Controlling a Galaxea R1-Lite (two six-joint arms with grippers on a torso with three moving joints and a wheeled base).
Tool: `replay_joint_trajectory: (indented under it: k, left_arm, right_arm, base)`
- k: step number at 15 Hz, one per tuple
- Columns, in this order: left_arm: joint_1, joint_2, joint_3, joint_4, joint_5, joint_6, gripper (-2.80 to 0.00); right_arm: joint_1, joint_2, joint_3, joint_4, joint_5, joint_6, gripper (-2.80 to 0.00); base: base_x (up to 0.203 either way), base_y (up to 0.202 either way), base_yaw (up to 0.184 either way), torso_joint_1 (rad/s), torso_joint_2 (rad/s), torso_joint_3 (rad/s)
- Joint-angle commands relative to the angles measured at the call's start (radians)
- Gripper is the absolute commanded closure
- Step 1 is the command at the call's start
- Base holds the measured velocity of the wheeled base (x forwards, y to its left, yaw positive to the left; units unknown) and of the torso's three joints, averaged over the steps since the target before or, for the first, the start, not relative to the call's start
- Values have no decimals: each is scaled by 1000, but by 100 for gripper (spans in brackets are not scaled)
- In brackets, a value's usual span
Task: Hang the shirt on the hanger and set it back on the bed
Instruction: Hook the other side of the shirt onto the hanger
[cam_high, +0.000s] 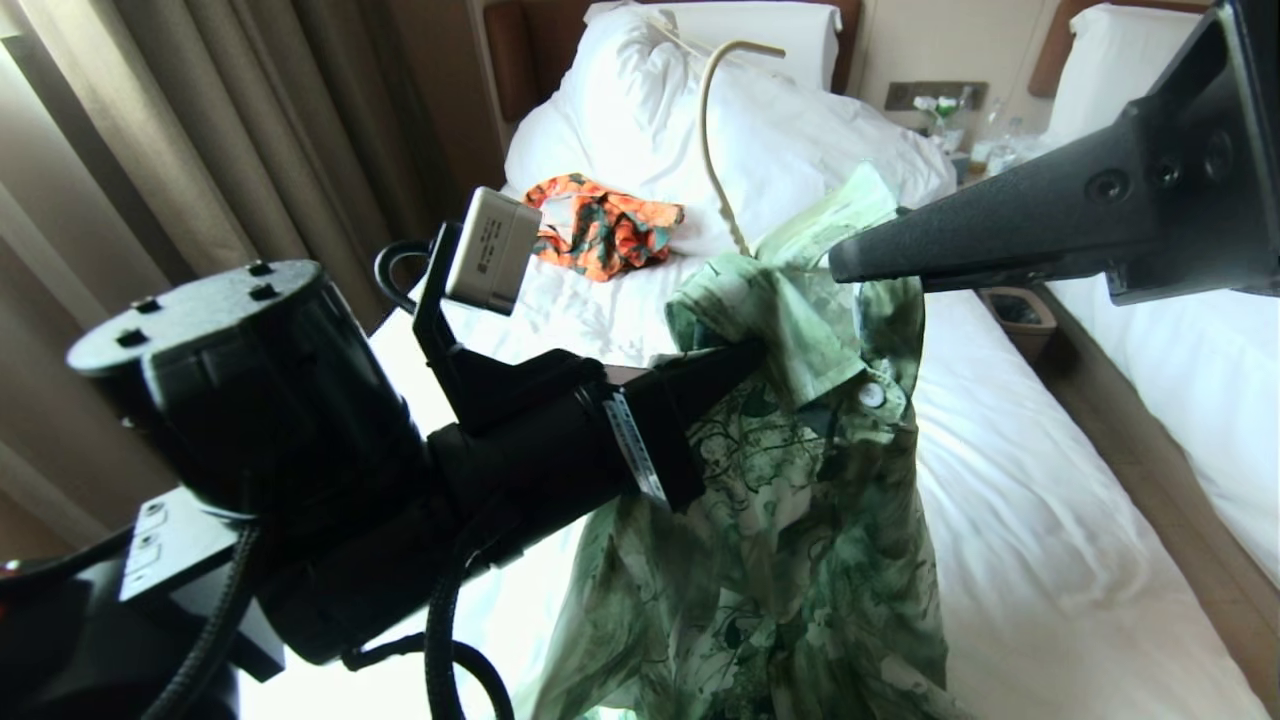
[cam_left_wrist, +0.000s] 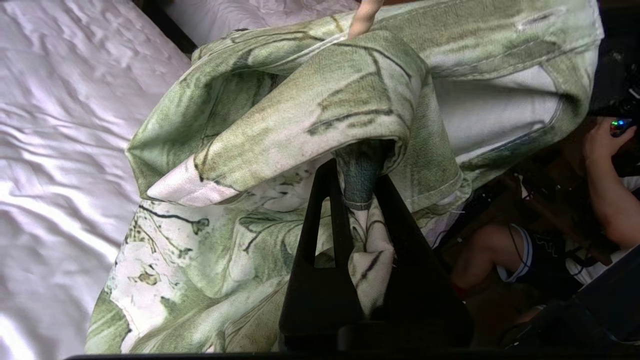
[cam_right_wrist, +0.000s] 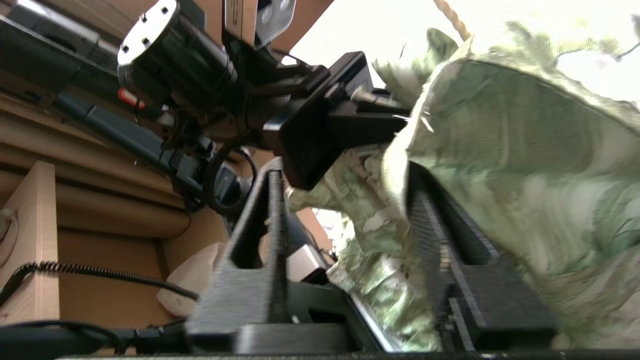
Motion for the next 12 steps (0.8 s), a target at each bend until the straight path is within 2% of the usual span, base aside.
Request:
replay_joint_trajectory:
  k: [1, 4, 7, 8, 12]
  left_arm:
    - [0, -5, 0, -5, 0, -2, 0]
    - [0, -5, 0, -5, 0, -2, 0]
    - [0, -3, 3, -5, 2, -4, 0]
    - [0, -3, 3, -5, 2, -4, 0]
    - [1, -4, 6, -5, 13, -4, 0]
  right_arm:
    - [23, -11, -5, 46, 3, 2, -280]
    - [41, -41, -6, 66, 4, 3, -280]
    - [20, -39, -56, 66, 2, 3, -280]
    - [19, -40, -60, 64, 2, 1, 0]
    - [25, -45, -79, 61, 22, -3, 0]
  base:
    - [0, 0, 0, 0, 0, 0]
    - [0, 0, 0, 0, 0, 0]
    - [0, 0, 0, 0, 0, 0]
    - [0, 0, 0, 0, 0, 0]
    - [0, 0, 0, 0, 0, 0]
